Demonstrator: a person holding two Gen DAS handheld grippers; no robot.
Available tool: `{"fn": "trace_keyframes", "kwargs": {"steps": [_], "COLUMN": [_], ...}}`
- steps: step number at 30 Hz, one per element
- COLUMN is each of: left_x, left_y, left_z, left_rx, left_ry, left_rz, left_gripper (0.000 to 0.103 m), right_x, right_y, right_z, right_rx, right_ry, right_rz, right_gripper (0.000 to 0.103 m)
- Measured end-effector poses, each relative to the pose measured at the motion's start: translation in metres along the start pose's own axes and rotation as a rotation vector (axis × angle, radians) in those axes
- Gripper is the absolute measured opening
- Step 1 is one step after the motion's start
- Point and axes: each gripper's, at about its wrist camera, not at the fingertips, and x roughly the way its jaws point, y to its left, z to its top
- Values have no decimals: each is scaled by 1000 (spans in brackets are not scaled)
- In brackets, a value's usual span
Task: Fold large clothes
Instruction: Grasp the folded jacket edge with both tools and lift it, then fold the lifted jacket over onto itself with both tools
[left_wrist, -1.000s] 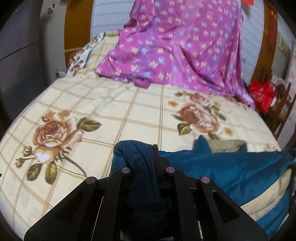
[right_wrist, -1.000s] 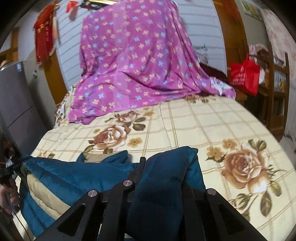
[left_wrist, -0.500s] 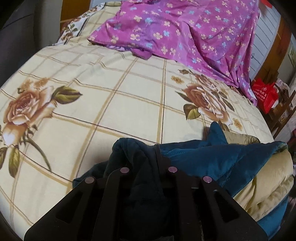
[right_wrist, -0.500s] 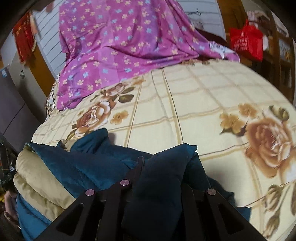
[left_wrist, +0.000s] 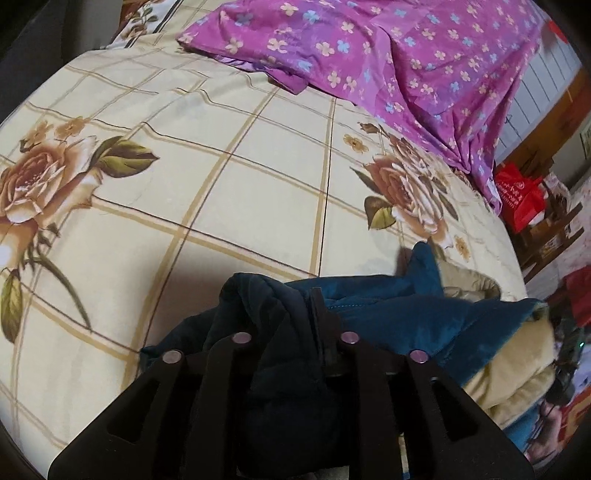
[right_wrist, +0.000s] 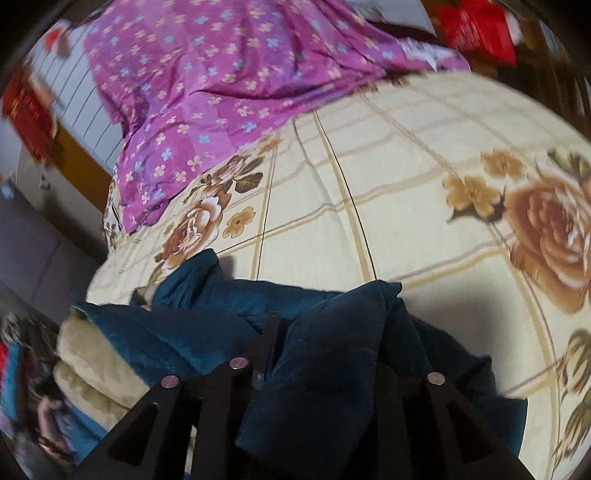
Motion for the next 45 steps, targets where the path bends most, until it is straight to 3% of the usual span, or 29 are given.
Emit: {"fn": "trace_keyframes", "kwargs": {"steps": [4, 6, 7, 8, 10, 11, 15, 19, 25, 28, 32, 37, 42, 45], "left_x": [-31, -46, -51, -58, -69, -74, -92, -91, -57, -32, 1, 44, 51, 49], "left_y": [-6, -9, -10, -12, -13, -12, -7, -23, -71, -88, -96, -81, -40, -31], "left_z": [9, 12, 12, 11, 11, 10, 5, -6, -26, -23, 1, 9, 10, 4], "left_rx": [12, 36, 49, 70, 93, 95, 107, 194, 412, 455, 415, 344, 163, 122], "left_ry": [-13, -10, -19, -37, -70, -85, -150, -159, -96, -78, -50, 0, -21, -49], "left_rz": [-89, -141, -136, -109, -75, -64, 11, -14, -41, 38, 126, 239, 270, 289], "left_gripper": [50, 78, 82, 82, 82, 82, 82, 82, 82, 82, 82, 83, 86, 92], "right_x": [-20, -37, -44, -50, -65, -74, -96, -105, -69, -42, -8, 20, 36, 45], "right_y": [-3, 3, 7, 11, 20, 24, 28, 37, 67, 67, 51, 35, 31, 26], "right_z": [6, 8, 8, 8, 7, 6, 7, 3, -14, -14, 2, 19, 24, 24], "right_rx": [112, 106, 93, 80, 37, 13, -19, -108, -318, -345, -272, -219, -216, -203], "right_ry": [22, 6, -1, -5, -23, -46, -90, -112, -29, -5, 35, 78, 65, 54], "right_rz": [76, 95, 98, 100, 76, 62, 41, -19, -37, -96, -176, -190, -196, -203], "right_gripper": [34, 38, 44, 48, 72, 73, 73, 73, 73, 73, 73, 73, 74, 77]}}
